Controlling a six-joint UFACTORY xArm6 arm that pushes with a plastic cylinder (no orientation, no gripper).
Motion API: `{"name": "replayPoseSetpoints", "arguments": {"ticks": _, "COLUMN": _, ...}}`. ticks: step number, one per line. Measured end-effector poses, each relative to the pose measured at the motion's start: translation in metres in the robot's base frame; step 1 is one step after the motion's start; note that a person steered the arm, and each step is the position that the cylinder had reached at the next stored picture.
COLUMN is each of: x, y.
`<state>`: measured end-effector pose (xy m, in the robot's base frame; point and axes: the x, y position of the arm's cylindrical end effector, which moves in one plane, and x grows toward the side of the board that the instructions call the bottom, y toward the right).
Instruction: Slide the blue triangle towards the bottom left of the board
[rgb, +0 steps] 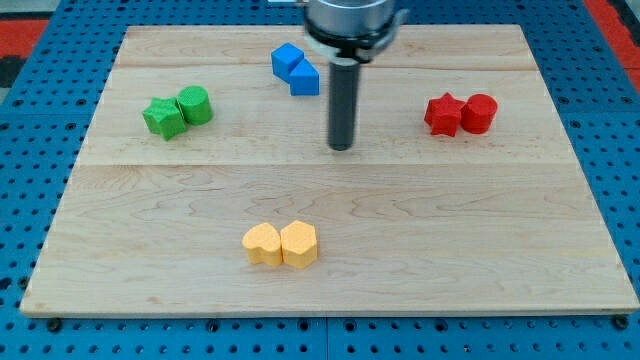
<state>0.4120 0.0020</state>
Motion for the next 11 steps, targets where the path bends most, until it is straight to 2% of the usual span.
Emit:
{"name": "replayPoseSetpoints", "arguments": {"ticks": 1, "x": -0.040, "y": -0.013}}
{"name": "replayPoseSetpoints", "arguments": {"ticks": 2, "x": -0.058, "y": 0.015}}
{"name": "replayPoseSetpoints", "arguments": {"ticks": 3, "x": -0.113, "y": 0.103}}
{"name": "replayPoseSetpoints", "arguments": {"ticks": 4, "x": -0.177, "y": 0.031}}
{"name": "replayPoseSetpoints", "arguments": {"ticks": 5, "x": -0.186, "y": -0.023}}
{"name": "replayPoseSetpoints", "arguments": {"ticks": 6, "x": -0.105, "y": -0.025}}
{"name": "replayPoseSetpoints", "arguments": {"ticks": 7, "x": -0.048, "y": -0.057}}
{"name": "replayPoseSetpoints", "arguments": {"ticks": 8, "x": -0.081, "y": -0.035}}
{"name": "replayPoseSetpoints", "arguments": {"ticks": 9, "x": -0.060, "y": -0.020}}
{"name": "replayPoseSetpoints", "arguments": {"ticks": 10, "x": -0.030, "y": -0.034}}
{"name": "replayPoseSetpoints", "arguments": {"ticks": 11, "x": -0.026, "y": -0.036}}
